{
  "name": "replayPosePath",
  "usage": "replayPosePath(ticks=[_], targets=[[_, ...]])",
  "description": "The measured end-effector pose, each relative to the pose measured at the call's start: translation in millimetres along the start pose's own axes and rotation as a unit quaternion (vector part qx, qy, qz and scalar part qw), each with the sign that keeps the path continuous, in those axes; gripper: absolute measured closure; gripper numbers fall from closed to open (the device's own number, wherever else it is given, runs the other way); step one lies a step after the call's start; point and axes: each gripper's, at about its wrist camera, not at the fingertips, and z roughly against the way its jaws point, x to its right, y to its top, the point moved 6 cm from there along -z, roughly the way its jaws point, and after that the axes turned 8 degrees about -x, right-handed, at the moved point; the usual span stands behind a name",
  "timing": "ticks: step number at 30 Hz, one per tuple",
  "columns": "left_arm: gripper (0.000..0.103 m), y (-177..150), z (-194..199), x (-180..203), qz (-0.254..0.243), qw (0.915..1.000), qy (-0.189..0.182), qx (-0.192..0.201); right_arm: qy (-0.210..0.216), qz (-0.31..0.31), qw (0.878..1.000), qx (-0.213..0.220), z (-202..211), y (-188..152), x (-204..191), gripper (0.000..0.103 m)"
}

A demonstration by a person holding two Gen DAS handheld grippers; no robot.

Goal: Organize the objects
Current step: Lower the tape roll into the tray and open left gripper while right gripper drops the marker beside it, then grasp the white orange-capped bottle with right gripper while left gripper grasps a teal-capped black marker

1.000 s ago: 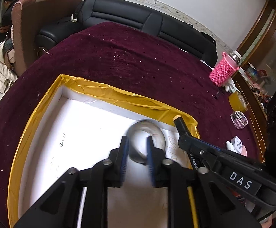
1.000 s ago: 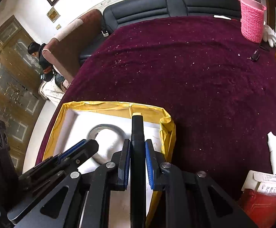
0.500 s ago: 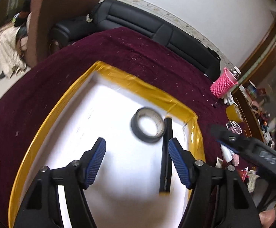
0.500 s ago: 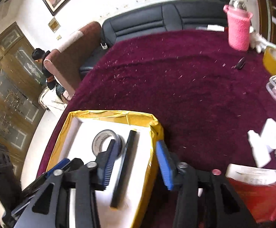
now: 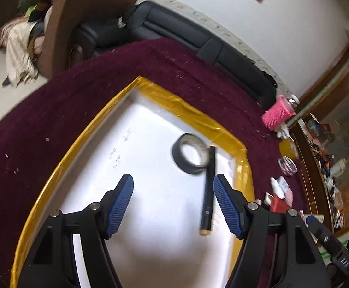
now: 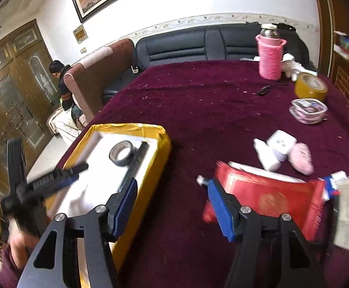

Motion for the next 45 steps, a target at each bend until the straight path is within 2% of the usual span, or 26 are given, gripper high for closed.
replayPosePath(ticks=[1,3,5,7,12,17,22,23,24,25,27,28,31,33,36,38,41,44,45], targets=[[0.034,-0.2,8.1,8.8,-0.012,0.9999,-0.006,0.007,-0.005,0.003,1.0,0.001,7.3,-7.4,4.3,0.031],[0.024,-6.4,26.2,27.8,-0.039,0.9988,-0.018,0.022,-0.022,0.012,1.0,0.002,22.3,-26.3,17.7,0.024],[0.017,-15.3,41.6,50.2,-0.067,0.9966,-0.034,0.033,-0.043,0.022,0.999,-0.006,35.0,-46.5,33.8,0.021],[0.015,-26.5,49.6,70.3,-0.092,0.9939,-0.049,0.035,-0.053,0.027,0.998,-0.021,44.2,-68.6,48.1,0.019],[0.014,-64.2,36.3,118.8,-0.142,0.9868,-0.076,-0.014,-0.038,0.032,0.996,-0.067,44.4,-117.7,70.9,0.018],[0.014,-90.2,10.8,142.7,-0.177,0.9803,-0.064,-0.059,-0.013,0.078,0.994,-0.072,34.7,-139.4,53.0,0.018],[0.014,-95.4,1.7,163.7,-0.222,0.9717,-0.05,-0.063,-0.018,0.153,0.984,-0.088,8.6,-156.9,28.8,0.018],[0.014,-96.4,-1.2,170.1,-0.24,0.9678,-0.044,-0.061,-0.026,0.163,0.982,-0.094,2.0,-160.1,27.1,0.021],[0.014,-97.7,-5.1,177.2,-0.26,0.9631,-0.038,-0.058,-0.039,0.168,0.98,-0.098,-4.1,-161.0,27.8,0.035],[0.014,-99.4,-6.5,182.4,-0.274,0.9596,-0.033,-0.056,-0.035,0.165,0.981,-0.093,-4.4,-159.6,28.5,0.037],[0.014,-102.2,-15.8,196.3,-0.31,0.9488,-0.028,-0.054,-0.035,0.139,0.986,-0.086,-4.8,-150.0,37.7,0.069],[0.014,-103.6,-21.7,203.2,-0.326,0.9435,-0.026,-0.056,-0.033,0.127,0.988,-0.084,-5.4,-145.2,43.6,0.073],[0.015,-110.0,-43.6,225.1,-0.37,0.9265,-0.016,-0.069,-0.027,0.067,0.995,-0.07,-3.9,-134.7,74.5,0.073],[0.015,-118.0,-54.6,237.8,-0.403,0.9125,-0.003,-0.071,-0.002,0.027,0.998,-0.057,4.2,-131.3,92.7,0.073],[0.015,-142.8,-64.7,260.8,-0.471,0.8793,-0.001,-0.067,-0.026,0.012,0.999,-0.042,17.3,-134.0,111.5,0.073],[0.015,-162.7,-72.5,275.7,-0.519,0.8521,0.002,-0.064,-0.021,-0.005,0.999,-0.04,24.0,-140.4,124.1,0.073],[0.016,-183.2,-90.7,293.7,-0.572,0.8173,0.014,-0.063,-0.007,-0.034,0.998,-0.043,30.0,-148.5,142.8,0.073],[0.016,-196.9,-110.6,306.0,-0.612,0.7879,0.031,-0.059,0.022,-0.063,0.997,-0.042,31.1,-149.7,152.9,0.073],[0.017,-200.8,-116.3,306.6,-0.619,0.7822,0.035,-0.066,0.023,-0.065,0.997,-0.041,31.7,-150.5,151.6,0.073]])
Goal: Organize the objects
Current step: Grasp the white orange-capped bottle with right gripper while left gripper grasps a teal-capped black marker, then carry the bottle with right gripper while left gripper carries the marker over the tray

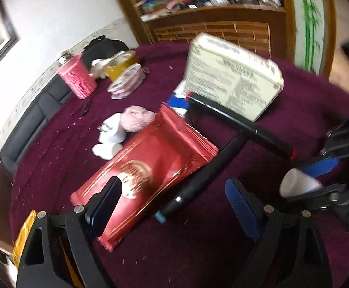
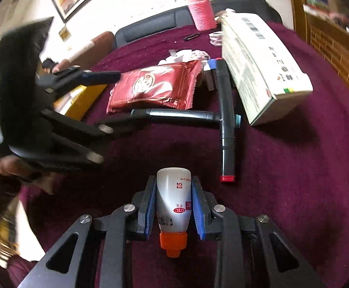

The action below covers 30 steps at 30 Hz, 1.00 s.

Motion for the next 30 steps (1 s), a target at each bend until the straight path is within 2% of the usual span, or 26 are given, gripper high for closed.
replayPosePath(ticks=[1,2,4,5,6,7,8,12,13,15,19,20,21,22,23,26,30], targets=[[0.019,-1.0,-6.8,4.2,-0.005,0.9999,-0.007,-0.011,0.001,0.0,1.0,0.0,-0.4,-0.8,-1.4,0.073],[0.034,-4.5,-13.1,8.7,-0.007,0.9994,-0.022,-0.026,0.0,0.002,1.0,0.0,-0.6,-0.9,-2.6,0.072],[0.07,-8.9,-9.3,11.7,0.007,0.9982,-0.053,-0.027,0.001,0.007,1.0,0.0,-1.0,-0.5,-5.3,0.072],[0.085,-11.4,-9.3,11.0,0.012,0.9973,-0.063,-0.037,0.001,0.007,1.0,0.0,-1.2,-0.3,-5.7,0.072],[0.089,-14.6,-8.0,11.5,0.02,0.9952,-0.086,-0.044,0.002,0.006,1.0,0.0,-1.3,0.6,-5.8,0.072],[0.089,-17.3,-5.4,12.5,0.027,0.9931,-0.105,-0.044,0.005,0.005,1.0,0.0,-1.5,1.5,-6.3,0.072],[0.089,-20.0,-3.3,13.1,0.029,0.9926,-0.109,-0.044,0.007,0.003,1.0,0.0,-1.3,1.7,-6.4,0.072],[0.088,-16.4,-4.0,11.7,0.03,0.9931,-0.105,-0.042,0.014,0.001,1.0,0.0,4.0,-4.2,-3.9,0.072],[0.085,-12.4,-5.8,12.0,0.034,0.9928,-0.107,-0.042,0.014,0.001,1.0,0.0,3.8,-4.3,-3.3,0.072],[0.066,-5.2,-13.6,14.5,0.035,0.9936,-0.097,-0.046,0.014,0.001,1.0,0.0,3.5,-4.3,-3.7,0.072],[0.062,8.8,-18.0,23.3,0.033,0.9965,-0.071,-0.028,0.016,-0.002,1.0,-0.001,2.8,-3.7,-3.9,0.072],[0.062,10.2,-18.3,24.5,0.041,0.9966,-0.067,-0.025,0.016,-0.002,1.0,-0.001,3.1,-3.6,-4.2,0.072],[0.068,9.9,-17.9,25.6,0.049,0.9963,-0.067,-0.023,0.015,-0.003,1.0,-0.001,2.7,-3.5,-4.4,0.072],[0.075,9.6,-18.0,26.1,0.053,0.9955,-0.075,-0.023,0.014,-0.002,1.0,-0.001,2.6,-2.9,-4.3,0.072],[0.088,7.7,-16.5,28.5,0.058,0.9941,-0.089,-0.024,0.013,-0.002,1.0,-0.001,2.4,-2.8,-4.9,0.072],[0.089,-2.2,-7.5,27.8,0.082,0.9913,-0.1,-0.025,0.005,0.001,1.0,0.001,2.9,-2.9,-5.9,0.072],[0.089,-26.7,19.3,12.4,0.139,0.9817,-0.131,-0.007,-0.009,0.004,1.0,0.003,4.0,-5.3,-9.3,0.073]])
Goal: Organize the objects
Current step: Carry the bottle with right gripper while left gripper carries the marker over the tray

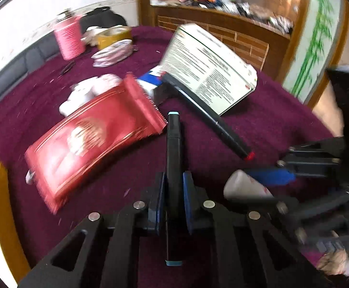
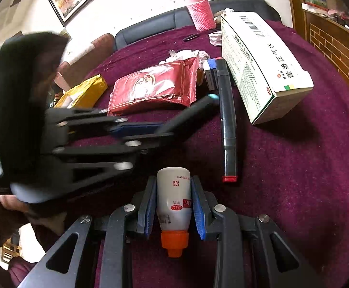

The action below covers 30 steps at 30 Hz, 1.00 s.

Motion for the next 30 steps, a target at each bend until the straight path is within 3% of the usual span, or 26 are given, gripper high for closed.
replayPosePath(ticks=[2,8,16,20,27,30], targets=[[0.089,-10.8,23.4,-10.3,0.024,0.9994,-0.014,0.02,-0.003,0.004,1.0,-0.001,-0.3,-1.4,-4.6,0.073],[0.089,-50.5,96.9,-48.5,0.092,0.9925,-0.021,0.078,0.038,0.009,0.999,-0.003,2.5,-4.6,-34.2,0.073],[0.088,-105.8,168.1,-104.7,0.161,0.9784,0.031,0.126,0.068,0.055,0.996,0.007,9.5,14.1,-92.1,0.073],[0.088,-132.2,197.1,-141.2,0.203,0.9669,0.067,0.139,0.093,0.085,0.992,0.009,14.9,29.3,-131.9,0.073],[0.088,-157.8,229.3,-190.5,0.247,0.9508,0.124,0.14,0.154,0.116,0.981,0.008,18.5,63.5,-198.8,0.073],[0.088,-156.7,228.9,-213.1,0.264,0.9463,0.132,0.132,0.171,0.12,0.978,0.002,10.5,86.2,-228.0,0.073]])
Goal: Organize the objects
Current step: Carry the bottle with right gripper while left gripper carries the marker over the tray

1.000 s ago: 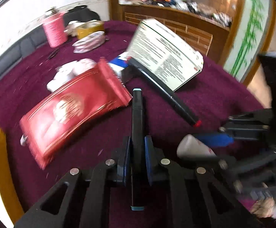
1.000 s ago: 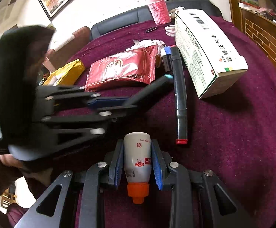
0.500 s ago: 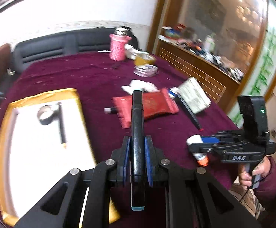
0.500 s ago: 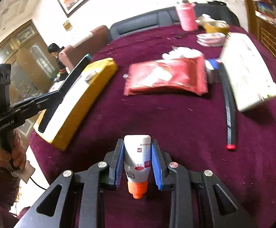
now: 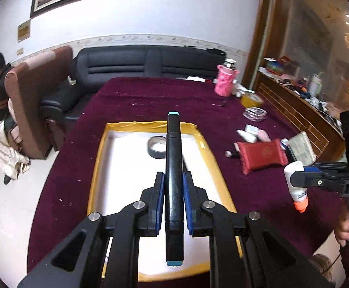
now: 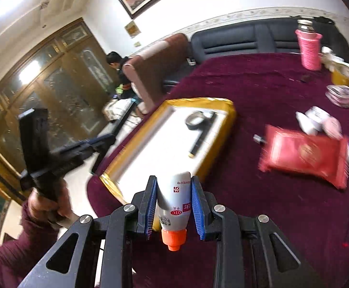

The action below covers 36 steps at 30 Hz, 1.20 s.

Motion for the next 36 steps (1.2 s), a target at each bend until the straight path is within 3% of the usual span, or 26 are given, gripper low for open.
replayPosePath(ticks=[5,10,16,19,26,36], targets=[[0.088,22.4,-36.0,-28.1,0.023,0.9993,0.015,-0.026,0.013,-0.037,0.999,-0.027,-52.4,48.4,-9.5,0.072],[0.088,35.7,-86.7,-58.1,0.049,0.9962,0.038,-0.061,0.012,-0.084,0.994,-0.068,-117.4,75.6,-3.2,0.072],[0.089,30.9,-132.8,-88.0,0.093,0.99,0.032,-0.102,0.04,-0.146,0.982,-0.11,-191.8,96.0,11.6,0.072],[0.089,26.9,-146.6,-99.9,0.11,0.987,0.031,-0.113,0.032,-0.154,0.98,-0.12,-217.2,106.9,17.1,0.072],[0.088,29.2,-161.1,-115.4,0.138,0.9828,0.019,-0.121,-0.007,-0.156,0.979,-0.13,-251.5,128.1,32.2,0.072],[0.088,37.9,-166.9,-117.5,0.14,0.983,0.014,-0.118,-0.04,-0.156,0.979,-0.127,-270.1,142.1,43.4,0.072]])
